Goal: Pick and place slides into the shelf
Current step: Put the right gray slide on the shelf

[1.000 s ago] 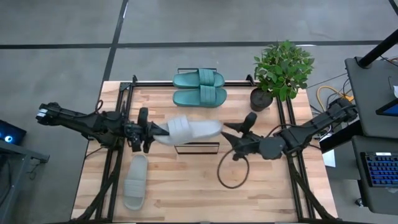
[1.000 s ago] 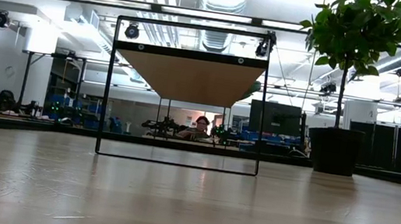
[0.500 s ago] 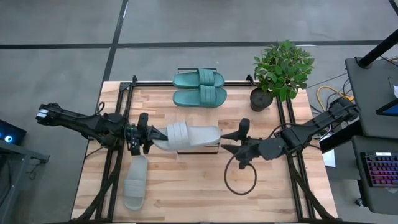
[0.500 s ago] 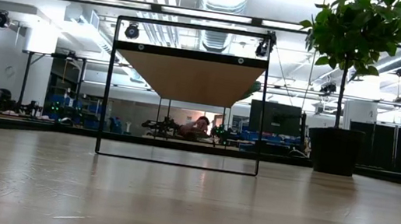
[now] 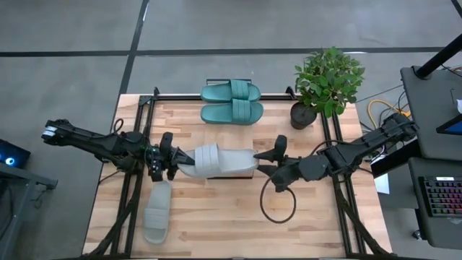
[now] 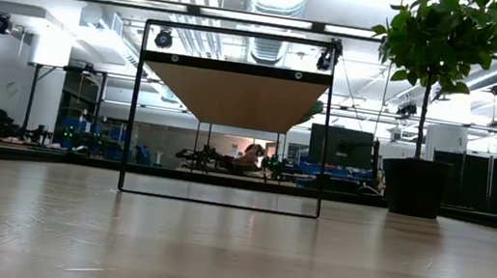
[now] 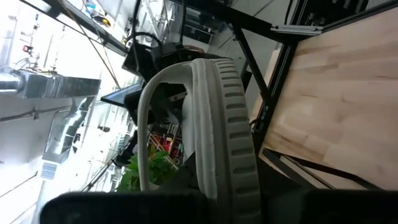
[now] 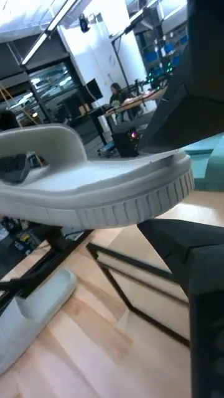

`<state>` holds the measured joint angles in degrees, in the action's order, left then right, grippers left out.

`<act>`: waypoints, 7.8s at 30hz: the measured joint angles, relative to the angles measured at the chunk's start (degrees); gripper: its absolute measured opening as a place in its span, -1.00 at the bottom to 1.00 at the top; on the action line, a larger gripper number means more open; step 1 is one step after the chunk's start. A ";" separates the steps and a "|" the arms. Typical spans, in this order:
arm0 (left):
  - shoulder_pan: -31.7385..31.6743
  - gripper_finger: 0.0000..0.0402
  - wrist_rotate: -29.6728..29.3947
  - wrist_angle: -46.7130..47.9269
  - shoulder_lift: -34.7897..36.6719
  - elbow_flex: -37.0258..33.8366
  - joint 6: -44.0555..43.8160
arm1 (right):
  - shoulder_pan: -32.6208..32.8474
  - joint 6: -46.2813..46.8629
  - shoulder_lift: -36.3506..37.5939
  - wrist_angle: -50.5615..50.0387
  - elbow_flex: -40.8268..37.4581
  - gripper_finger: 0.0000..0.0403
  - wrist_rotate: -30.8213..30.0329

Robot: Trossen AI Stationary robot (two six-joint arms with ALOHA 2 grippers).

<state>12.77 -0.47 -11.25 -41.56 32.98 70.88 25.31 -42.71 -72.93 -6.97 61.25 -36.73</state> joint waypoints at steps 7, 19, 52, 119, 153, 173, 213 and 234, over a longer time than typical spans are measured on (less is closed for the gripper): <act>0.00 -0.94 -0.02 -2.85 -1.54 -0.11 0.04 | -1.43 -0.52 0.02 0.56 0.02 -0.15 5.18; -0.02 -0.94 -0.13 -3.81 -1.71 -0.19 -0.06 | -1.97 -7.27 0.00 2.01 -0.63 -0.80 5.82; 0.03 -0.01 -10.62 2.95 14.57 0.40 -34.80 | -6.66 -8.95 0.44 -3.29 -5.89 -0.80 -1.64; -0.02 -0.01 -12.05 3.93 15.83 -1.04 -37.58 | -14.94 10.84 3.93 -6.37 -16.26 -0.14 26.87; 0.03 -0.01 -13.55 8.87 21.39 -1.26 -37.64 | -21.11 -11.46 -6.15 10.50 -4.88 -0.37 32.87; -0.02 -0.01 -13.55 11.34 22.12 -1.50 -39.24 | -23.41 -15.16 -22.69 -24.32 23.89 -0.42 34.88; -0.01 -0.01 -13.53 13.60 21.84 -1.50 -39.13 | -26.85 -20.30 -23.93 -20.28 22.08 -0.44 38.38; 0.00 -0.01 -13.53 14.87 22.17 -1.50 -39.15 | -27.09 -21.91 -26.34 -18.83 23.69 -0.85 35.58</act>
<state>12.78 -14.00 3.62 -19.39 31.48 31.73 -1.78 -64.61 -99.26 -25.80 84.95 -1.15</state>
